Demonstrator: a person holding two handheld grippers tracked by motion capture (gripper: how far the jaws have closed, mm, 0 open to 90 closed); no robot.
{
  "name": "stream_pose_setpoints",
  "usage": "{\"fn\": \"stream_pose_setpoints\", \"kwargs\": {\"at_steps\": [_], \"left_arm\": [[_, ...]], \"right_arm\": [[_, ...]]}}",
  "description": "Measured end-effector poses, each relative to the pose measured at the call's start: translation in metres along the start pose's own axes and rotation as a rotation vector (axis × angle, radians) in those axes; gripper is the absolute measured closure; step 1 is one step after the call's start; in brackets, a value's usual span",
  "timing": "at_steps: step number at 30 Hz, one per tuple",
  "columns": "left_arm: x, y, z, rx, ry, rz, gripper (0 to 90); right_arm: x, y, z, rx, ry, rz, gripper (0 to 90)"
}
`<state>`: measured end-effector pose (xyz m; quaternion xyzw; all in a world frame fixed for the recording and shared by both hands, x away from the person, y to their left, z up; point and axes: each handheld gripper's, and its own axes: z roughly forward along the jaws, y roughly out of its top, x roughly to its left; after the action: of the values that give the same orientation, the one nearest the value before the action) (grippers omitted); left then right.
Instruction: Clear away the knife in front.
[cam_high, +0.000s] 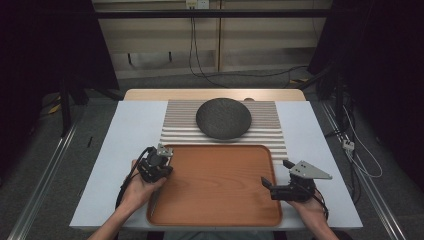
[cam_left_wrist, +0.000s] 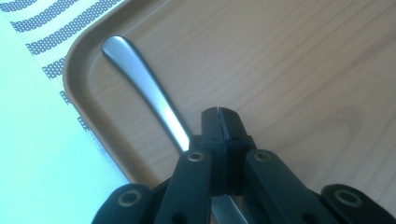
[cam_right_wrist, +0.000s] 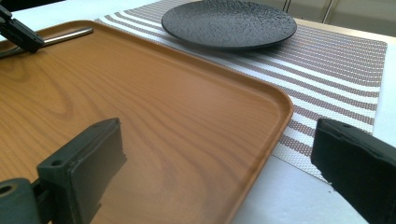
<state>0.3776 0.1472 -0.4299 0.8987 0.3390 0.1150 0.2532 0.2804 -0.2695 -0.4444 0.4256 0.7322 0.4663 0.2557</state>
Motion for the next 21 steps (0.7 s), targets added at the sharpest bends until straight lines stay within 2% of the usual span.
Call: {"fn": "stream_pose_setpoints", "kwargs": {"at_steps": [15,21], "left_arm": [[0.0038,-0.0038,-0.0025,0.003,0.002,-0.005,90.0],[0.0072,-0.0066,-0.0034,-0.007,-0.025,-0.009,90.0]], "right_arm": [[0.0,0.0002,0.001,0.002,0.0,-0.001,2.4],[0.0,0.0001,0.0015,0.002,-0.001,-0.003,2.4]]}}
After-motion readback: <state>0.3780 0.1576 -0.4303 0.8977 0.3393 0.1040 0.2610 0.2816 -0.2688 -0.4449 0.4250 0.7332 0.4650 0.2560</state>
